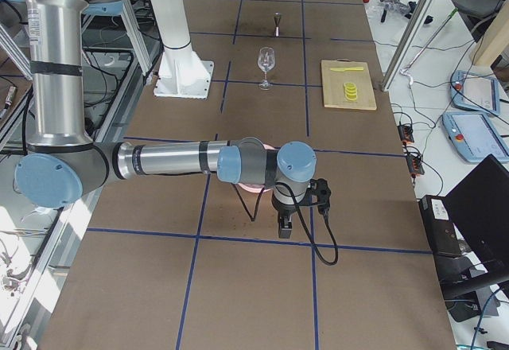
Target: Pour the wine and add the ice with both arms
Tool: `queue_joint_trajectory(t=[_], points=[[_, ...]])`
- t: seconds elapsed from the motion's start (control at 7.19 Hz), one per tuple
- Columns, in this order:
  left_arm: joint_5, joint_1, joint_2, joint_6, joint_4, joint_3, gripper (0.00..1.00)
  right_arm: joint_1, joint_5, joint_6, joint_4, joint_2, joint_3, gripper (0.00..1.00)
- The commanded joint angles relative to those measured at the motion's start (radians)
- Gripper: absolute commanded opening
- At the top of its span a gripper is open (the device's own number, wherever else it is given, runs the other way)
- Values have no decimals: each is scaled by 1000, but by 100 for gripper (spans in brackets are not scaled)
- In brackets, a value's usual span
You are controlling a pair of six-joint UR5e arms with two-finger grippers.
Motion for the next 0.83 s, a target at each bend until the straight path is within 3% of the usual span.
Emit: queue_joint_trajectory(t=[0.0,0.7], points=[[-1,0,0,0,0,-1,100,1,0,1,44,-14,-26,100],[-1,0,0,-18,0,12,100,14,14,4,44,-8,-26,100]])
